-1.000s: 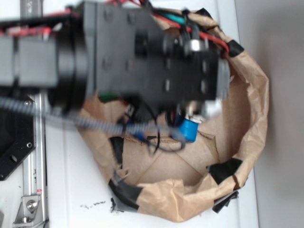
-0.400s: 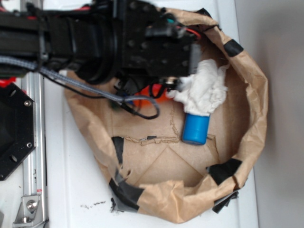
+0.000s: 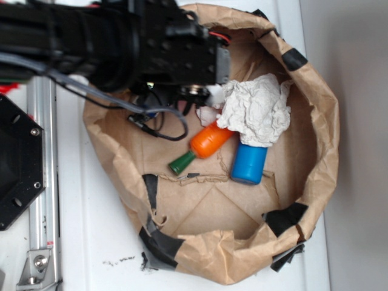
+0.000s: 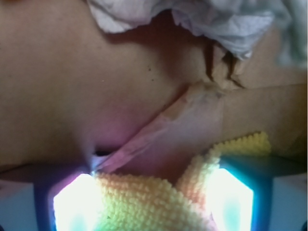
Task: Grab the yellow cloth.
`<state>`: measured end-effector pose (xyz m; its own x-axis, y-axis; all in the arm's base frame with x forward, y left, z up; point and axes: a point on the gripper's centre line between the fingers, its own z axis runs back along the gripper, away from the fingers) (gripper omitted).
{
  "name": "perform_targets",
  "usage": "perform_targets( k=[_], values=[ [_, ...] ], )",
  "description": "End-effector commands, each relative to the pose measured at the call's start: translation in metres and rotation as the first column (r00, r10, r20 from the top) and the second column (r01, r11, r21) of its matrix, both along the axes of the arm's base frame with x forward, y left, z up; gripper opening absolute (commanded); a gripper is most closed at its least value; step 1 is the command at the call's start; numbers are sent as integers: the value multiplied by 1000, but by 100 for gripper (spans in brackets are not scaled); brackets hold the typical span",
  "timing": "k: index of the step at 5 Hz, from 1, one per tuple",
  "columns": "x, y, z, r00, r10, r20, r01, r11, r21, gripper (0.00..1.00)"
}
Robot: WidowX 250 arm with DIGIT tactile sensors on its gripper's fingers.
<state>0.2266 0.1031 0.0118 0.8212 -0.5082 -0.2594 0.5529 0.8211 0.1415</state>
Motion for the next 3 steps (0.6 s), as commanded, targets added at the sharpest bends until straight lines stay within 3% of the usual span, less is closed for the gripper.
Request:
perform_targets(
  k=[1,3],
  values=[
    [-10,2,4,997,64,36,-64,998,-11,0],
    [-14,5,25,993,83,78,-81,996,-37,0]
  ],
)
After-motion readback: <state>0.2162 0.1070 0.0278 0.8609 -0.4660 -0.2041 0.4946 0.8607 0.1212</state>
